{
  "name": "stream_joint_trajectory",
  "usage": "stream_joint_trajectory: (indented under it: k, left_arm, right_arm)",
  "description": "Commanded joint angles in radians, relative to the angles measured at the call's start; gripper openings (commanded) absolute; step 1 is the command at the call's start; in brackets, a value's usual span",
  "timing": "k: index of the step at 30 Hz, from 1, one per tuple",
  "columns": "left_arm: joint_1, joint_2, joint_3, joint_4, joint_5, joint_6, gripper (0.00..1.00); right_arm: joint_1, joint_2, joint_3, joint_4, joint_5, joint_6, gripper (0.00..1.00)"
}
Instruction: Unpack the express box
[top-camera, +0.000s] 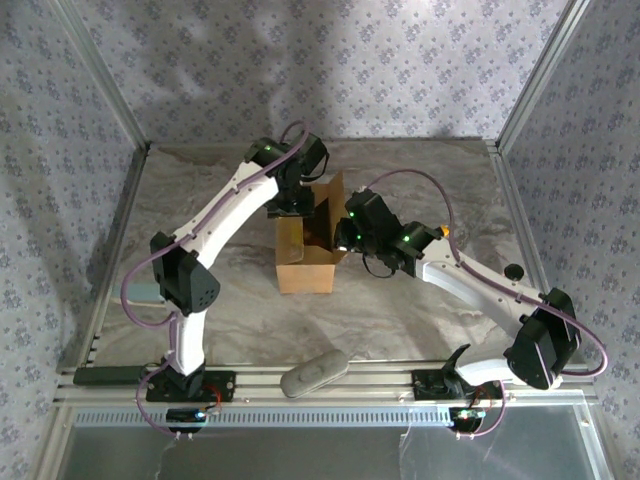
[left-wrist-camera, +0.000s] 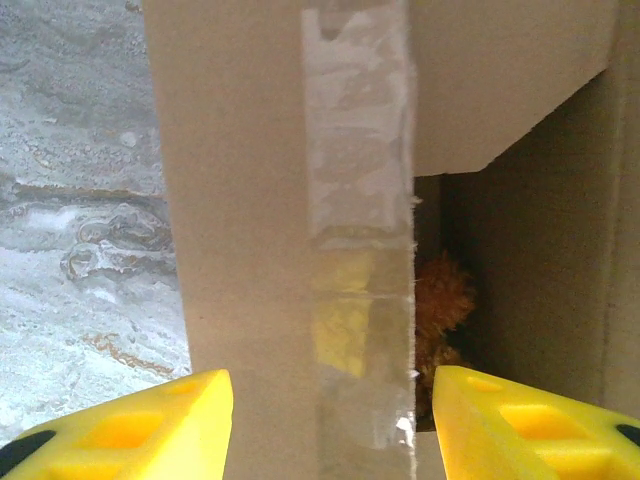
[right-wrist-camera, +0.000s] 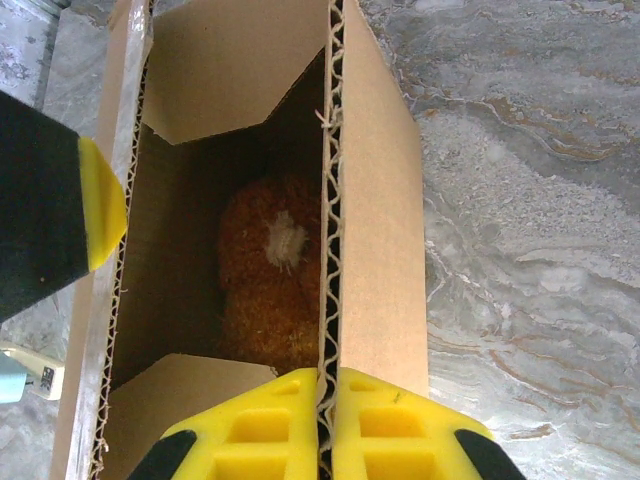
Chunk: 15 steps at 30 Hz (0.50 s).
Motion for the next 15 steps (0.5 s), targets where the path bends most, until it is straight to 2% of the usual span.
stream_joint_trajectory:
  k: [1, 7, 15]
  left_arm:
    - [-0.018, 0.055, 0.052, -0.069, -0.032, 0.020, 0.55]
    - [-0.033, 0.084, 0.048, -0.120, -0.102, 0.030, 0.55]
    - [-0.030, 0.030, 0.027, -0.134, -0.177, 0.032, 0.54]
  right_arm:
    - [0.003, 0.013, -0.035, -0.094, 0.023, 0.008, 0.06]
    - [0.001, 0.013, -0.034, -0.104, 0.024, 0.004, 0.07]
    - [0.000, 0.009, -0.030, -0.105, 0.029, 0.006, 0.05]
